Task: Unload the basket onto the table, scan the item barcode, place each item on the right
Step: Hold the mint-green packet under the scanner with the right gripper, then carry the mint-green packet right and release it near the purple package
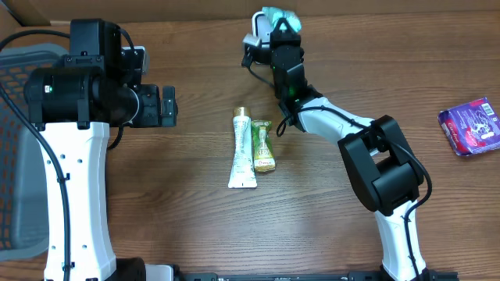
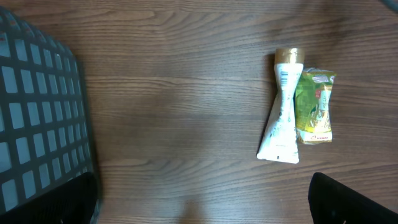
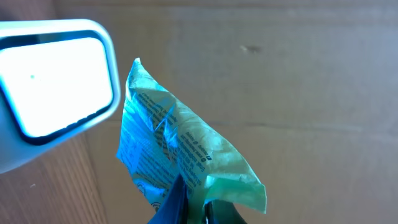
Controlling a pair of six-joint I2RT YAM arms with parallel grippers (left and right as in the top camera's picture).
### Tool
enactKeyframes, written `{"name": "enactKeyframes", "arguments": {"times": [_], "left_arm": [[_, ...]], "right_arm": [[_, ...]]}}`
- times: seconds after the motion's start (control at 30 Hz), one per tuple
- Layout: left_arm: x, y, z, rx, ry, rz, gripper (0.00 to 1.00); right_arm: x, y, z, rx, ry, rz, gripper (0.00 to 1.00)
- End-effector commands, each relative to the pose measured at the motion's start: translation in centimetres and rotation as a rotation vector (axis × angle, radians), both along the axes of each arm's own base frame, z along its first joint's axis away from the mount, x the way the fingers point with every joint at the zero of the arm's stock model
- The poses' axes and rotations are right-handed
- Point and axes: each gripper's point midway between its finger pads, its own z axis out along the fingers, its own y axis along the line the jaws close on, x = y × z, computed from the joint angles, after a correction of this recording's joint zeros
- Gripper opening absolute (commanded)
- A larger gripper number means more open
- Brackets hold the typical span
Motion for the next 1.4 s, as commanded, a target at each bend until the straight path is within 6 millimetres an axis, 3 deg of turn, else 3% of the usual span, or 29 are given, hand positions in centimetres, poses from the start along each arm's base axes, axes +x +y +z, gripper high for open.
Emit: {"name": "enactKeyframes", "arguments": {"times": [0.0,0.77,0.9,1.07,1.13,1.23,1.37], "left_arm": [[0.2,0.0,-0.1,0.002,0.003,-0.019,0.99],[0.2,0.0,-0.1,0.002,0.003,-0.019,1.00],[0.2,0.0,-0.1,0.002,0.003,-0.019,1.00],[0.2,0.0,-0.1,0.002,0.003,-0.019,1.00],[0.2,0.0,-0.1,0.002,0.003,-0.019,1.00],[0.2,0.0,-0.1,0.002,0.003,-0.019,1.00],[0.2,0.0,-0.1,0.002,0.003,-0.019,1.00]], "right_arm": [[0.0,1.1,1.9,0.006,-0.039,0.032,0.04],[-0.2,0.8,2.2,0.033,-0.047,-0.006,0.04],[-0.8,1.5,3.6,0.054,-0.055,0.007,0.04],[-2.8,1.1,10.5,0.324,-0.133,-0.019,0.04],[-4.0,0.8,12.2,0.395,-0.116,-0.045,0.04],[-6.8,1.4,12.6,0.467,0.024,-0.044,0.04],[-10.8,1.5,12.2,0.759,0.241,-0.059,0.04]]}}
